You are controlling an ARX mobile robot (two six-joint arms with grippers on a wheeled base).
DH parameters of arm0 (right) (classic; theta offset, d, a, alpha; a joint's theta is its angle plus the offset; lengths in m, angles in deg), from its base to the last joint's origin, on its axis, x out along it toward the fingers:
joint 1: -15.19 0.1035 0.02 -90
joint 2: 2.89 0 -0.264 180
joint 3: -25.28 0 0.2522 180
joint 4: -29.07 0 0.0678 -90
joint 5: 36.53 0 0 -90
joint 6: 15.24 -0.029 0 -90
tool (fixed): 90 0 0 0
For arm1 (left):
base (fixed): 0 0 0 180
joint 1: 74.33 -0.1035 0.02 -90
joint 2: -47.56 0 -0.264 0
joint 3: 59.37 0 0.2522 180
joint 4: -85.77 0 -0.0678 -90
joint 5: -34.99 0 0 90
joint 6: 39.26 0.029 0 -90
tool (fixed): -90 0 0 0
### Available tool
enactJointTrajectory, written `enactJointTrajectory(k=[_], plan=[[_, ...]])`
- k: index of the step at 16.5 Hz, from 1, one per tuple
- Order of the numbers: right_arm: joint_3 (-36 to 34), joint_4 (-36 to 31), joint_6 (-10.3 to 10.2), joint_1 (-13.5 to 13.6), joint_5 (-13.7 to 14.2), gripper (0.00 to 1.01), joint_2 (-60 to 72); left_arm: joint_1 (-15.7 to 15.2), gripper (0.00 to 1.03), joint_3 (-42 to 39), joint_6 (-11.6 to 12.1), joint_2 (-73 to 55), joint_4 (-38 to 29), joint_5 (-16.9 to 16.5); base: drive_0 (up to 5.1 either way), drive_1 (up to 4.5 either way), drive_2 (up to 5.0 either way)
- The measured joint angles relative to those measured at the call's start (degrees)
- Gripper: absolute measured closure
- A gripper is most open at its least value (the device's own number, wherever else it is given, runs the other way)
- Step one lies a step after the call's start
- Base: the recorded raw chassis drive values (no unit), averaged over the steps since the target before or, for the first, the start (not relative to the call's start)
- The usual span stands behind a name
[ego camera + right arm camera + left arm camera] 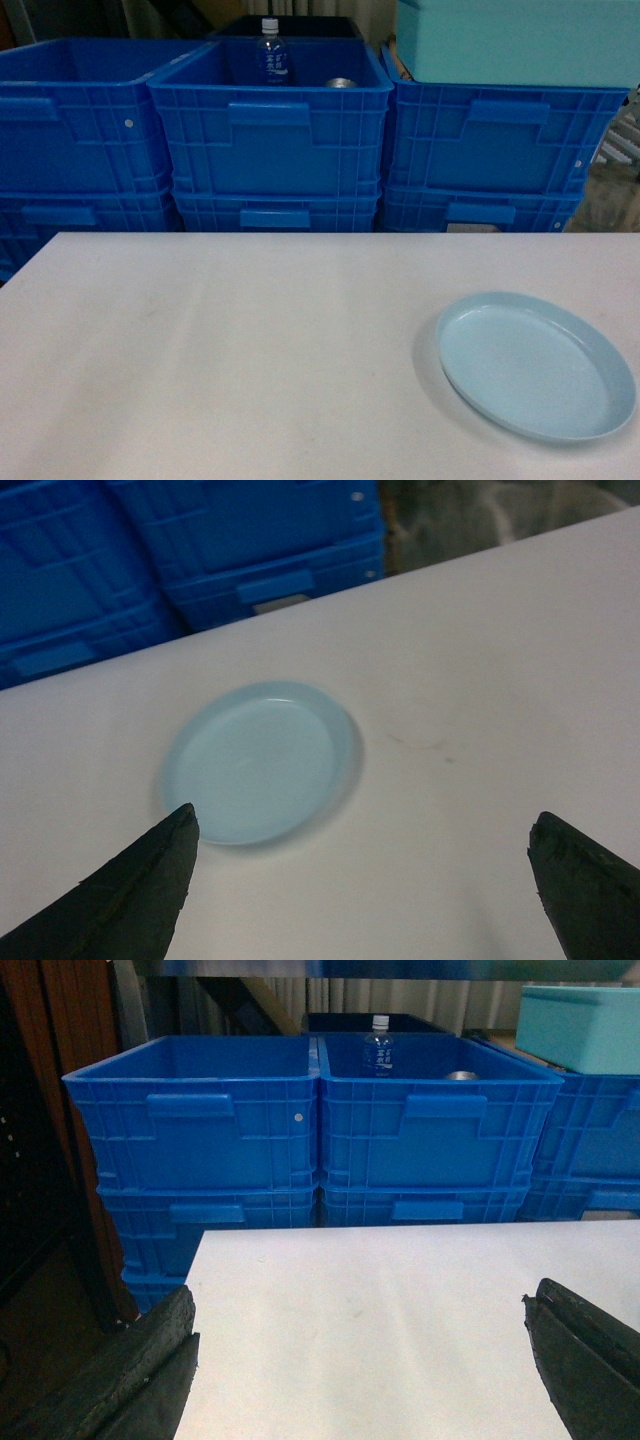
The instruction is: Place blue tray on left shelf second layer neatly
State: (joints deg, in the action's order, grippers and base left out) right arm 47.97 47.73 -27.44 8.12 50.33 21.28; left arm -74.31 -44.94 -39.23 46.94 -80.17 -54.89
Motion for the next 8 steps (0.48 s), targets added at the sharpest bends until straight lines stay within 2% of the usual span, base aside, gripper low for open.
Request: enactJointTrajectory(k=[1,2,3,4,5,7,8], plan=[[1.8,-3.5,-0.9,0.0,-3.0,0.03,5.4,0.0,0.05,0.0,0.0,0.0,-0.1,-0.1,0.0,0.00,0.0],[4.8,-7.4,-2.5,-1.0,-8.0,0.03,14.2,0.0,0.05,0.0,0.0,0.0,-0.1,-0.1,0.0,0.00,0.0],[7.8,-9.1,-3.7,-2.6,-11.8,0.03,20.9,0.0,0.05,0.0,0.0,0.0,-0.1,-0.1,0.0,0.00,0.0],[12.0,-10.1,-5.5,-5.1,-17.6,0.03,28.8,0.0,0.05,0.0,0.0,0.0,-0.1,-0.1,0.0,0.00,0.0],[14.9,-10.4,-6.1,-6.6,-21.1,0.03,33.9,0.0,0.05,0.0,0.0,0.0,-0.1,-0.1,0.0,0.00,0.0],[21.4,-11.6,-6.2,-10.7,-27.7,0.03,45.7,0.0,0.05,0.0,0.0,0.0,-0.1,-0.1,0.0,0.00,0.0],[23.1,-11.8,-5.1,-12.0,-28.9,0.03,49.9,0.0,0.05,0.0,0.0,0.0,-0.1,-0.1,0.0,0.00,0.0]])
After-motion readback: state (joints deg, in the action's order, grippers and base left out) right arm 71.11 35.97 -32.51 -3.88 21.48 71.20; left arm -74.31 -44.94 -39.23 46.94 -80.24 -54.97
